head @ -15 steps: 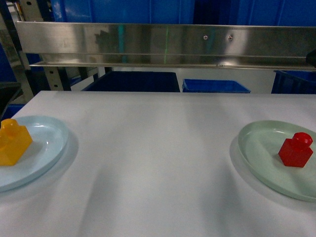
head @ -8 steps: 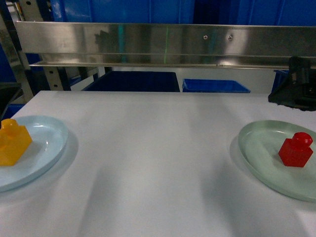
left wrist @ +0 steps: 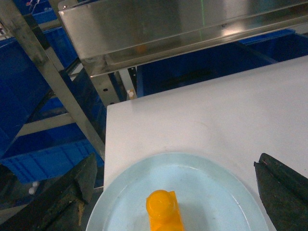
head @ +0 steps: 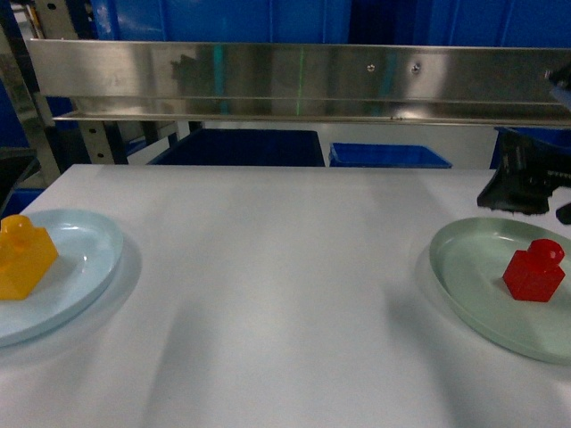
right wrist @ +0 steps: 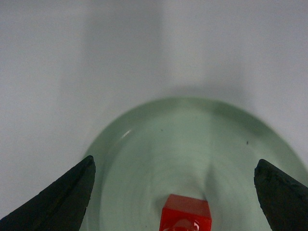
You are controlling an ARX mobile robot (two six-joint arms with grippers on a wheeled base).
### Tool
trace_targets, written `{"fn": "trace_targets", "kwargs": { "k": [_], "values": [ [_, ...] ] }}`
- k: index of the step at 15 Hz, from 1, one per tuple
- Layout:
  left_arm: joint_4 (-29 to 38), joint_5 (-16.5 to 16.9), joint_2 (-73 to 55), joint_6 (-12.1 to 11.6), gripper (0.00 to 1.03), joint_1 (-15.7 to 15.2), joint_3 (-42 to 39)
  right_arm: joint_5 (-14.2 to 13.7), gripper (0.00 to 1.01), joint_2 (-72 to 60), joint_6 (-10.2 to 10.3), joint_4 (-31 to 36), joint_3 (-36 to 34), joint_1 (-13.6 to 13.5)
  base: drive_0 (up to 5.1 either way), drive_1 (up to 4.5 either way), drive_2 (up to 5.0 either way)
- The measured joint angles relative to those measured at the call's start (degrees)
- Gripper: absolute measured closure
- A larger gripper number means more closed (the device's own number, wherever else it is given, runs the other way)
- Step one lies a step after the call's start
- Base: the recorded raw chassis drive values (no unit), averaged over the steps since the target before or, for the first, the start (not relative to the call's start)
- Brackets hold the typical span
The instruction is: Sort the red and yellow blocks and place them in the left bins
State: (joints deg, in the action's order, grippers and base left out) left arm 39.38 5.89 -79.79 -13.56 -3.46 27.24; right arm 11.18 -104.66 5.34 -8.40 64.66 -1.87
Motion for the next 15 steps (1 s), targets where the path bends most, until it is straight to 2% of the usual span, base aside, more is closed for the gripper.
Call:
{"fn": "trace_targets", "kwargs": {
  "k": [4,5,6,8,11,13,15],
  "values": [
    [0.0,0.0,0.0,0.0,0.05,0.0,0.0,0.2,0.03,0.0,0.8,0.1,-2.1,-0.5,0.0,0.00,0.0],
    [0.0,0.0,0.0,0.0,0.05,0.0,0.0,-1.6,0.03,0.0,1.3,1.2,-2.8,-1.0,0.0,0.00,0.0],
    [0.0,0.0,0.0,0.0,0.05,0.0,0.0,-7.5,0.03,-0.8,1.5,3.6,-3.6,-2.7,0.0,0.00,0.0],
    [0.0,0.0,0.0,0.0,0.05,0.0,0.0,-11.6,0.03,-1.8,1.8,4.4,-4.3,-4.3,0.0,0.00,0.0],
    [0.0,0.0,0.0,0.0,0.05,0.0,0.0,-16.0,0.03,-2.1,5.3,4.5,-5.3,-7.0,0.0,0.00,0.0],
    [0.0,0.0,0.0,0.0,0.05,0.0,0.0,-18.0,0.03,-2.6,6.3,5.7,-5.3,-7.9,0.0,0.00,0.0],
    [0.0,0.0,0.0,0.0,0.05,0.0,0.0,-20.5,0.03,-3.3,6.3,6.3,-5.4,-8.2,0.0,0.00,0.0]
  ]
}}
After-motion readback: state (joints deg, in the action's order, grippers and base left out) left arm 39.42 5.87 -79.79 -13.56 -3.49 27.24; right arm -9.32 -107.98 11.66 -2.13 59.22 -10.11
